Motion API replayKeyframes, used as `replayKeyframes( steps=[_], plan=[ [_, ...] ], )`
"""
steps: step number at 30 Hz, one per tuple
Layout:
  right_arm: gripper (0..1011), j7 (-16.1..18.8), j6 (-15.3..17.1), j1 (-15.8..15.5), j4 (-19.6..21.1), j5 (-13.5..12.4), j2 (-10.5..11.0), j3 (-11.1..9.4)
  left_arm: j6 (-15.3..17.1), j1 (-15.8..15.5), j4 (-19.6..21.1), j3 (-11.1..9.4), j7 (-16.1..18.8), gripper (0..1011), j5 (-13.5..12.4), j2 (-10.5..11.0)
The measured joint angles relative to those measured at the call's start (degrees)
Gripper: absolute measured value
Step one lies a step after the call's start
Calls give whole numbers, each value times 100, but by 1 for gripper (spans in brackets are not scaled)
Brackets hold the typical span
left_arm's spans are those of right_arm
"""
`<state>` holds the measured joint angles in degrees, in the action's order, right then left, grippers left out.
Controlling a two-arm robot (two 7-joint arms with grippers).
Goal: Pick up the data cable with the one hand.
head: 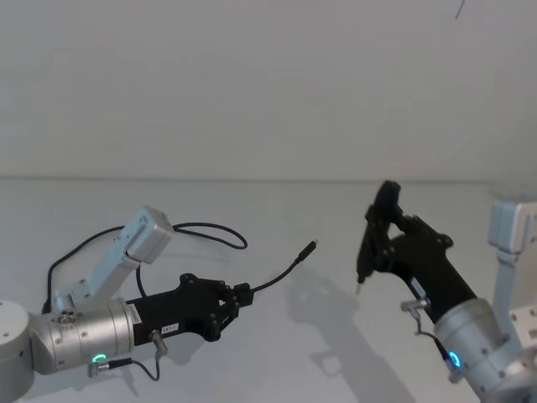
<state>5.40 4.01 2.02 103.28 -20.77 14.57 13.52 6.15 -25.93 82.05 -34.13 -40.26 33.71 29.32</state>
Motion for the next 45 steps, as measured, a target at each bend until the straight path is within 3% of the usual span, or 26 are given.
replayKeyframes(
  steps=[7,16,28,45],
  plan=[
    [279,88,-14,199,-85,-69,-215,108,6,15,23,0,9,48,8,8],
    [279,218,-270,499,-416,-24,-411,196,11,24,36,0,16,48,14,14],
    [279,338,-612,907,-976,87,-643,226,12,29,45,-1,19,48,17,18],
    [279,482,-825,1209,-1459,153,-844,204,11,32,49,0,19,48,17,19]
  ],
)
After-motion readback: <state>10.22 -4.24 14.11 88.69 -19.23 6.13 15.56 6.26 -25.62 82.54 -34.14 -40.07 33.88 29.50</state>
